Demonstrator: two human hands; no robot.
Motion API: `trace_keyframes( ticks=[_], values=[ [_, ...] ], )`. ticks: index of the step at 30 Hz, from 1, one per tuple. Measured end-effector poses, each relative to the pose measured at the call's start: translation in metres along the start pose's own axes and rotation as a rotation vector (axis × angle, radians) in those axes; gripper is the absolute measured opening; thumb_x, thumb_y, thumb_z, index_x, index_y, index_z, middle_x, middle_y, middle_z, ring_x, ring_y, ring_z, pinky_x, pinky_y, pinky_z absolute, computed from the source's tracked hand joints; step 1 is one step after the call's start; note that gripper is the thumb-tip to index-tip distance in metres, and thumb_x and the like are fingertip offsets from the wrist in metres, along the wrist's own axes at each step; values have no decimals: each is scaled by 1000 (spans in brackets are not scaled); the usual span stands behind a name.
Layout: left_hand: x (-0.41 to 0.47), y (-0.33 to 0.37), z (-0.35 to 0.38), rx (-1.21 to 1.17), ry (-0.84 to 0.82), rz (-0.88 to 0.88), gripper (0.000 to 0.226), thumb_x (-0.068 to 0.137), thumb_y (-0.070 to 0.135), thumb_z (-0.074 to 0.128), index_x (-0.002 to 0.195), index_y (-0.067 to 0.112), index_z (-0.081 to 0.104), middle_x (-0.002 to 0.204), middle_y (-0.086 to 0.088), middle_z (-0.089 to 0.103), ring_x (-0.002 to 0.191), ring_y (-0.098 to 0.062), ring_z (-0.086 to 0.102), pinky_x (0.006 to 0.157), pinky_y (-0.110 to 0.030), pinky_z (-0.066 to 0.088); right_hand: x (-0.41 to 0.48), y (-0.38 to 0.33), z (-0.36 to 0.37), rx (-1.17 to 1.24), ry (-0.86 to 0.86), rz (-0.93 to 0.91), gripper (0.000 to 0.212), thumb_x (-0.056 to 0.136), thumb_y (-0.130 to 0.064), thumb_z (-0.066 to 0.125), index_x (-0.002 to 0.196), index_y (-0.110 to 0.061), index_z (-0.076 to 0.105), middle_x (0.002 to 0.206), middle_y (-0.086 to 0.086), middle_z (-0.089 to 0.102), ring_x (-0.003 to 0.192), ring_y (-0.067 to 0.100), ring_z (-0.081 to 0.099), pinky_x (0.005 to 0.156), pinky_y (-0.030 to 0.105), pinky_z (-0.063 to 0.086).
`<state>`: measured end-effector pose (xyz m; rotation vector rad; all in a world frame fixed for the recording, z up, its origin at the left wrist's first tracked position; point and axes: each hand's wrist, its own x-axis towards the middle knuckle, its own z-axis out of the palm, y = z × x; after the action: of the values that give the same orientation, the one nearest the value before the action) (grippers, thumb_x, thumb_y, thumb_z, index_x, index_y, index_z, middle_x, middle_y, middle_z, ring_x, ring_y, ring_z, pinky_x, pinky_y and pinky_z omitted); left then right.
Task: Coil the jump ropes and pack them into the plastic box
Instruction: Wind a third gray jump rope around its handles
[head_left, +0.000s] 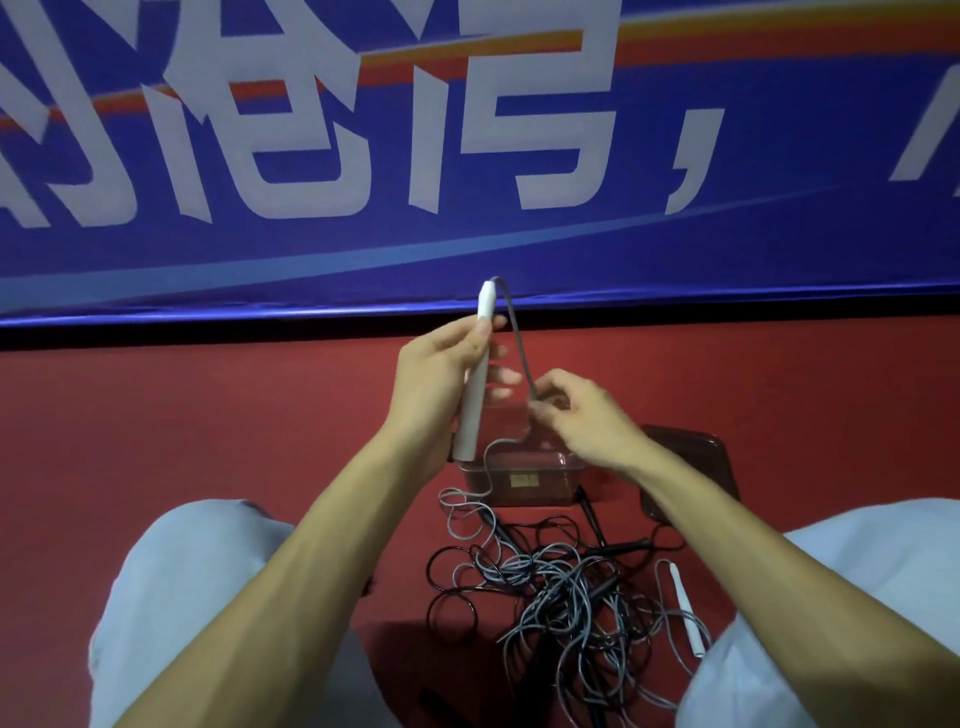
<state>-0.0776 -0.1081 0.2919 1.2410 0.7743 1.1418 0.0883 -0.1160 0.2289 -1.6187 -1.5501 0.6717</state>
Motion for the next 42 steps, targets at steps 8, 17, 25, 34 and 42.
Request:
trace_keyframes(
  ticks=[8, 17, 25, 34, 42],
  values=[
    [12, -26, -12, 584, -56, 139, 7, 97, 21, 59, 93, 23, 54, 86, -3, 74, 78, -21, 73, 78, -44, 57, -10, -19, -35, 630, 246, 67, 14, 99, -3, 49, 99, -5, 62, 79, 9, 59, 61, 21, 69, 59, 35, 61],
    [11, -38, -5, 613, -203, 46, 3, 96, 19, 62, 96, 22, 62, 96, -10, 74, 84, -17, 67, 72, -33, 51, -11, -34, -51, 1226, 159, 54, 19, 100, -4, 43, 106, 0, 61, 75, 3, 60, 63, 13, 68, 55, 23, 57],
    [0, -33, 6, 329, -222, -129, 5, 96, 10, 60, 91, 11, 60, 82, -14, 73, 58, -14, 65, 43, -19, 44, -10, -34, -41, 1433, 296, 146, 18, 98, -7, 50, 92, 3, 63, 72, 6, 70, 63, 10, 69, 55, 20, 55],
    [1, -16, 6, -158, -40, -175, 12, 97, 9, 57, 88, 3, 62, 81, -15, 70, 72, -27, 70, 63, -32, 60, -8, -25, -20, 871, 204, 231, 37, 104, -32, 41, 94, -7, 65, 76, 6, 65, 67, 19, 65, 61, 30, 56],
    [5, 3, 1, -714, 30, -225, 13, 97, 8, 55, 91, -3, 58, 79, -14, 72, 78, -29, 74, 68, -33, 62, -20, -25, 1, 377, -234, 86, 32, 87, 14, 52, 89, -15, 66, 71, -11, 69, 64, -3, 62, 60, 11, 46]
  ],
)
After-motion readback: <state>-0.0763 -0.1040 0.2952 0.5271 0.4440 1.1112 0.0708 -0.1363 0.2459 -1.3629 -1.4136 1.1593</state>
